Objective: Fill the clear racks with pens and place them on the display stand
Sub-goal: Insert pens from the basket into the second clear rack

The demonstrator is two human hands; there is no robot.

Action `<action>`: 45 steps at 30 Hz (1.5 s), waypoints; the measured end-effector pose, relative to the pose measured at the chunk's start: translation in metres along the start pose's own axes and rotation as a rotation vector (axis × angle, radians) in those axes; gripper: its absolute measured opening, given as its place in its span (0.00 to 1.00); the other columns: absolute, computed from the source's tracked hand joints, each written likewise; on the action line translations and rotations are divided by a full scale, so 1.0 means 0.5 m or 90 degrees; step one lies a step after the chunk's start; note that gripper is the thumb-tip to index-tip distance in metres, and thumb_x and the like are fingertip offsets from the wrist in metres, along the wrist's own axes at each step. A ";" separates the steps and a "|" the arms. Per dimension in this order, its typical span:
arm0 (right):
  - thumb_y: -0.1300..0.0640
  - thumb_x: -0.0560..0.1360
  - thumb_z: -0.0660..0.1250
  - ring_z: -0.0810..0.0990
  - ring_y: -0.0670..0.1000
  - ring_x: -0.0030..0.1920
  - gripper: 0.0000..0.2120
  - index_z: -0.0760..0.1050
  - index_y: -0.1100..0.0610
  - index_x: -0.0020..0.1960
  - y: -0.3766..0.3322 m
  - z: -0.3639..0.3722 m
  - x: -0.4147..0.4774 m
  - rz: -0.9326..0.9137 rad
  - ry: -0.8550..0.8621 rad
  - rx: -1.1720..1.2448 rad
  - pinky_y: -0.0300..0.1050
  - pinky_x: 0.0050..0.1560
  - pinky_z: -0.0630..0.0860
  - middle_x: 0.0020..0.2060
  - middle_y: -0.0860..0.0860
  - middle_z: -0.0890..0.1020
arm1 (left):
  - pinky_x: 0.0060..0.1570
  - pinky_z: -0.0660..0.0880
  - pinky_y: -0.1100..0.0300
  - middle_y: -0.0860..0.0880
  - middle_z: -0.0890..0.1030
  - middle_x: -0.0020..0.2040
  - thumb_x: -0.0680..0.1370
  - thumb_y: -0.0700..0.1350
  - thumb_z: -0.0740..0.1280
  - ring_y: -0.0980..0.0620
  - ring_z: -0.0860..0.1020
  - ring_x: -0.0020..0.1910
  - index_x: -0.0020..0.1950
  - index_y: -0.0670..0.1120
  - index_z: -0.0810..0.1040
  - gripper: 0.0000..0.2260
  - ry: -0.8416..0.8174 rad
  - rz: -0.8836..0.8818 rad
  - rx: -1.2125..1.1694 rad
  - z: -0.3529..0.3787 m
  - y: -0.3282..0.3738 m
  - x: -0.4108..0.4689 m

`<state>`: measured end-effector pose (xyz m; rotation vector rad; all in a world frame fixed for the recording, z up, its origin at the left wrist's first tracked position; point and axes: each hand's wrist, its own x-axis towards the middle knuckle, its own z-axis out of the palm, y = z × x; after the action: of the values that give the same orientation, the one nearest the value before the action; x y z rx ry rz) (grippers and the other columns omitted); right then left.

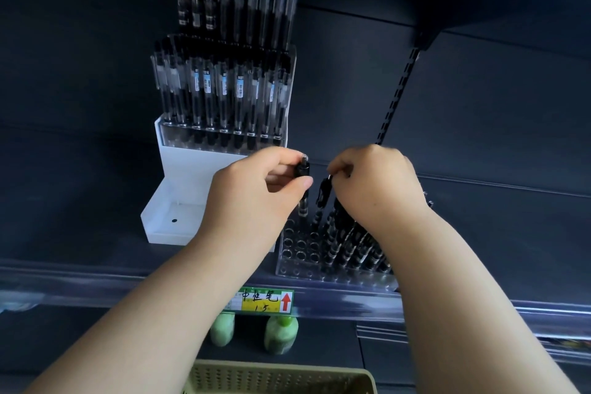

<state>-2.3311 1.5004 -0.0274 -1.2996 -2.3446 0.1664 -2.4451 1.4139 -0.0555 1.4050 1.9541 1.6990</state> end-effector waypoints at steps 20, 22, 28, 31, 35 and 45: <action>0.63 0.73 0.62 0.79 0.56 0.44 0.13 0.82 0.52 0.50 0.043 -0.031 -0.013 0.025 0.064 0.077 0.53 0.53 0.75 0.43 0.51 0.84 | 0.50 0.75 0.62 0.49 0.83 0.48 0.73 0.43 0.71 0.50 0.80 0.46 0.57 0.48 0.81 0.13 -0.061 0.051 0.172 0.122 -0.049 0.013; 0.63 0.73 0.62 0.79 0.56 0.45 0.13 0.82 0.52 0.50 0.043 -0.030 -0.013 0.023 0.061 0.078 0.53 0.53 0.75 0.43 0.51 0.83 | 0.50 0.77 0.55 0.47 0.83 0.49 0.74 0.43 0.70 0.46 0.80 0.48 0.58 0.48 0.79 0.13 -0.070 0.078 0.207 0.122 -0.047 0.013; 0.63 0.74 0.61 0.79 0.56 0.47 0.13 0.82 0.53 0.50 0.042 -0.032 -0.018 0.012 0.060 0.083 0.54 0.55 0.74 0.43 0.51 0.83 | 0.43 0.76 0.52 0.46 0.81 0.49 0.78 0.48 0.64 0.41 0.78 0.48 0.62 0.49 0.74 0.13 -0.095 0.137 0.369 0.108 -0.039 0.016; 0.63 0.74 0.61 0.78 0.56 0.48 0.12 0.82 0.54 0.50 0.041 -0.034 -0.020 0.011 0.060 0.084 0.54 0.55 0.74 0.44 0.52 0.83 | 0.37 0.70 0.56 0.46 0.81 0.48 0.78 0.48 0.63 0.41 0.78 0.47 0.61 0.47 0.73 0.12 -0.103 0.162 0.440 0.107 -0.033 0.019; 0.63 0.74 0.61 0.78 0.57 0.46 0.12 0.82 0.54 0.50 0.039 -0.036 -0.023 0.000 0.055 0.074 0.54 0.54 0.74 0.43 0.51 0.83 | 0.37 0.71 0.56 0.45 0.81 0.46 0.78 0.45 0.63 0.41 0.78 0.45 0.59 0.47 0.74 0.11 -0.123 0.135 0.425 0.113 -0.031 0.022; 0.63 0.74 0.61 0.78 0.56 0.47 0.13 0.82 0.54 0.51 0.039 -0.032 -0.030 -0.029 0.053 0.048 0.52 0.54 0.74 0.44 0.52 0.84 | 0.40 0.75 0.54 0.42 0.80 0.45 0.78 0.48 0.63 0.40 0.77 0.44 0.54 0.44 0.76 0.10 -0.139 0.055 0.439 0.121 -0.047 0.031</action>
<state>-2.3021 1.4968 -0.0242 -1.1944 -2.2731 0.1809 -2.4246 1.4680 -0.0888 1.8027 2.4865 0.8522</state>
